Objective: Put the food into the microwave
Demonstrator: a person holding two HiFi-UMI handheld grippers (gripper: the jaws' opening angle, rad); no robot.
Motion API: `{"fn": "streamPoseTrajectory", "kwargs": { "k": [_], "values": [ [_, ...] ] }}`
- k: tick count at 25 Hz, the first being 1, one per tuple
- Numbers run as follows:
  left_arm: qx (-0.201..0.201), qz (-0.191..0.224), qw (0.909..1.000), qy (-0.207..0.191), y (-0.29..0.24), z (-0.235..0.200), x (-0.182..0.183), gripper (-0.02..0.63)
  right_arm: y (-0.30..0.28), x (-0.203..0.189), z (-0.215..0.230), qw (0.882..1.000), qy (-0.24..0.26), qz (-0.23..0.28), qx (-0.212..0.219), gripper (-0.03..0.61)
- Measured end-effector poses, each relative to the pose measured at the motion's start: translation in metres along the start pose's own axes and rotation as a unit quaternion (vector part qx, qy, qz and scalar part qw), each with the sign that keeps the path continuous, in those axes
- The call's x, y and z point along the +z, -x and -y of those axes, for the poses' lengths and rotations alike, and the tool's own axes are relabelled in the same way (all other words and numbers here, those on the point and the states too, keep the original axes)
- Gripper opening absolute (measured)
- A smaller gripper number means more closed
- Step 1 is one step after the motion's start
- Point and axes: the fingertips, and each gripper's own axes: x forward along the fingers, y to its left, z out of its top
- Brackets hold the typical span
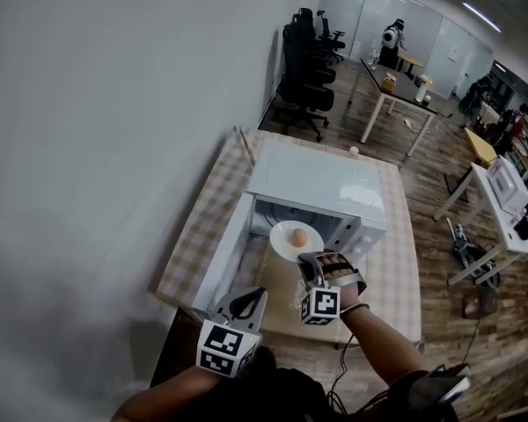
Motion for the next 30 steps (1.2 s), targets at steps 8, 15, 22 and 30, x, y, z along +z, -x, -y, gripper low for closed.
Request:
{"fn": "streamPoseTrajectory", "kwargs": {
  "k": [8, 15, 22, 30],
  "values": [
    [0.011, -0.011, 0.9997, -0.021, -0.040, -0.006, -0.010, 0.008, -0.045, -0.016, -0.006, 1.000, 0.003, 0.005, 0.019, 0.018],
    [0.017, -0.025, 0.9996, 0.000, -0.063, -0.016, -0.014, 0.008, -0.080, -0.030, -0.014, 0.999, -0.001, 0.003, 0.033, 0.018],
    [0.033, -0.029, 0.9990, 0.005, -0.078, -0.029, -0.017, 0.008, -0.109, -0.038, -0.019, 0.999, -0.009, 0.009, 0.041, 0.018],
    [0.049, -0.051, 0.9973, 0.023, -0.093, -0.042, -0.027, 0.008, -0.138, -0.043, -0.016, 0.999, -0.011, 0.013, 0.044, 0.018]
  ]
}}
